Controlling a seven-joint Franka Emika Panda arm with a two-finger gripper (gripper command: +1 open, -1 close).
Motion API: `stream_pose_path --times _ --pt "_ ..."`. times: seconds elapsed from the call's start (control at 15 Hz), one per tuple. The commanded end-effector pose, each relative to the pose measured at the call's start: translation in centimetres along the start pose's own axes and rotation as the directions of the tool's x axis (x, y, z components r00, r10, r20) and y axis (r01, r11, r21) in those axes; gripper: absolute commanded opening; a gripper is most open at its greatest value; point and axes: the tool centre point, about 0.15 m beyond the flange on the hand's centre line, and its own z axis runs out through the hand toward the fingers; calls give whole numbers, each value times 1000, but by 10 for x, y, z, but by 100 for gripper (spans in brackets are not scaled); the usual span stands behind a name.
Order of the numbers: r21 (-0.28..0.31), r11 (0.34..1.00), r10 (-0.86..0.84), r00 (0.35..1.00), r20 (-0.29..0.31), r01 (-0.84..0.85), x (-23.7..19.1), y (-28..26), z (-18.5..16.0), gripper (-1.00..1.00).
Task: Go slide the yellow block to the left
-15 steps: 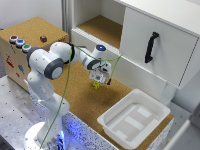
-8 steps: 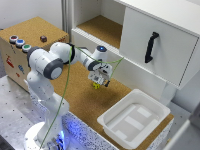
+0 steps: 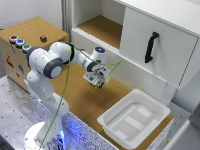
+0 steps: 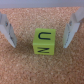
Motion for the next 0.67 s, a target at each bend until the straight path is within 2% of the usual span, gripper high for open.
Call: stream_pose_path --times 0.0,0.47,0.6 --pt "-53 998 37 999 21 -35 6 0 6 -100" --pt "-53 998 45 999 13 -45 0 12 0 -100" --pt "-49 998 43 999 -6 -43 4 15 -7 -100"
